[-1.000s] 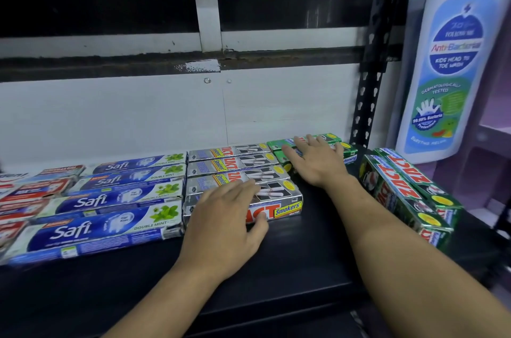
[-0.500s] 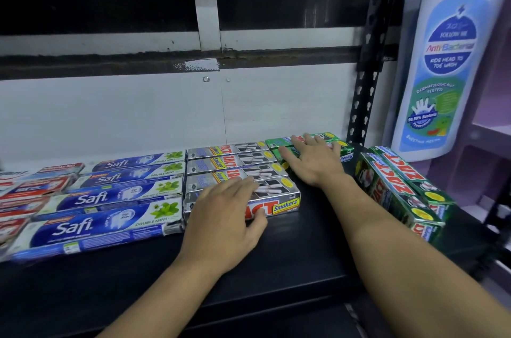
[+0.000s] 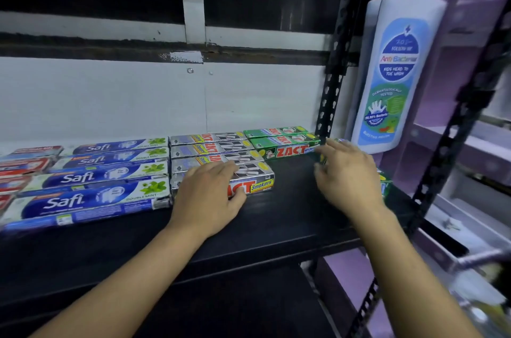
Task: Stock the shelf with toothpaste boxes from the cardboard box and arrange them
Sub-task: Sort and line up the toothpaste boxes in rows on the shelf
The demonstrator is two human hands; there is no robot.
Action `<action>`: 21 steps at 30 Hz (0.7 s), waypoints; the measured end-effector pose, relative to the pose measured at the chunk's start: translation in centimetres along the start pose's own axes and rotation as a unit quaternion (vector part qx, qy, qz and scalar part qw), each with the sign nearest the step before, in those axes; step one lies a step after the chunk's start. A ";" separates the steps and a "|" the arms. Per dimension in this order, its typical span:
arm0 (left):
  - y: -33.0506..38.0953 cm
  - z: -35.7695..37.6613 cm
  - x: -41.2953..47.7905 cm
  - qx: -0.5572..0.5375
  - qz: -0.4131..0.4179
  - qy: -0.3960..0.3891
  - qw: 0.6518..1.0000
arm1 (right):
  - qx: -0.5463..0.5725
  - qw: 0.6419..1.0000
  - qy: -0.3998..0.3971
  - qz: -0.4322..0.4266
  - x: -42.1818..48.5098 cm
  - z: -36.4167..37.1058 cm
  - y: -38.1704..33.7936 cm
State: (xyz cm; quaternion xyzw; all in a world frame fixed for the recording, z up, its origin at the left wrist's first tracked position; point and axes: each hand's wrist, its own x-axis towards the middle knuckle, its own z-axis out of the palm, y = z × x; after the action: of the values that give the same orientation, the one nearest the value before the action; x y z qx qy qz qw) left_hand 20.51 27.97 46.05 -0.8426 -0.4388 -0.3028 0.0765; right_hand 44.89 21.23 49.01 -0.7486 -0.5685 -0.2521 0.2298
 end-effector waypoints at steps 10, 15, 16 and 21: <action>-0.1 -0.2 0.0 0.002 0.001 -0.003 1.000 | -0.046 0.998 0.027 -0.043 -7.4 -2.9 1.4; -0.1 -0.3 -0.1 -0.005 0.005 -0.005 1.000 | 0.137 0.987 0.039 0.072 -9.4 -5.0 -0.7; -0.1 -0.3 -0.1 -0.008 0.004 -0.006 1.000 | 0.187 0.977 0.036 0.099 -9.5 -4.9 -0.7; 0.0 -0.3 -0.1 -0.009 0.003 -0.009 1.000 | 0.259 0.954 -0.005 0.149 -9.7 -4.6 -0.6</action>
State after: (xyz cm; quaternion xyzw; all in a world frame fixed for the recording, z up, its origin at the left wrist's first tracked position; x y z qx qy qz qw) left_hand 20.28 27.77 46.23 -0.8473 -0.4344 -0.2985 0.0658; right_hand 41.55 11.38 46.34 -0.7406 -0.4973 -0.0554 0.4484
